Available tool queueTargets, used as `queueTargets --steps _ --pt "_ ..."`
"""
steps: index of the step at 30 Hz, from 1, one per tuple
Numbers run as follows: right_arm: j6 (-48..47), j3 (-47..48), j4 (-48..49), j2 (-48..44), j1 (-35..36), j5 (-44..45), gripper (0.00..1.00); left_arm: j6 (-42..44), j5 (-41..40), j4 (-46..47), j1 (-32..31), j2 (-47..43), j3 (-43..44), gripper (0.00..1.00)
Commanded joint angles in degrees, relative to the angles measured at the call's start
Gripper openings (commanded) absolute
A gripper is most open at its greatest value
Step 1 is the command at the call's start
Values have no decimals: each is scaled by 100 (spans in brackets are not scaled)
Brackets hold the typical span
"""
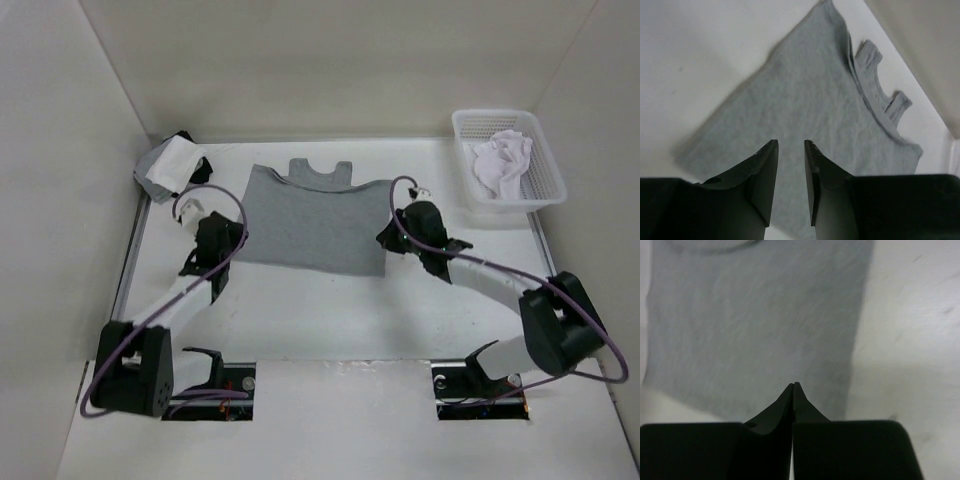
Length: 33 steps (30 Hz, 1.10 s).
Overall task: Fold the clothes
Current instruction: Fold the tank top
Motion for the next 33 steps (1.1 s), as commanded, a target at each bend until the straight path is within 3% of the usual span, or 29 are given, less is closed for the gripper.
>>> queueTargets --steps 1,7,10,15,20,27,33 --pt "281 -776 816 -673 485 197 1 -296 73 67 201 -856 -1083 28" --pt "519 -1665 851 -1386 891 540 19 -471 759 -84 949 -1334 -1877 36" --pt "633 -1867 939 -1378 891 541 30 -515 795 144 1160 -1010 -1860 37" --pt "844 -2053 1176 -1299 794 549 37 -735 962 654 1275 -131 -1702 36" --pt "1133 -2175 1378 -1123 812 576 41 -867 1023 1067 1310 362 -1658 29" --pt "1652 -2431 1476 -1000 820 646 44 -928 1058 1480 1424 758 -1623 9" --pt "1916 -2527 1642 -570 794 672 45 -1043 1067 1779 1398 943 -1666 4"
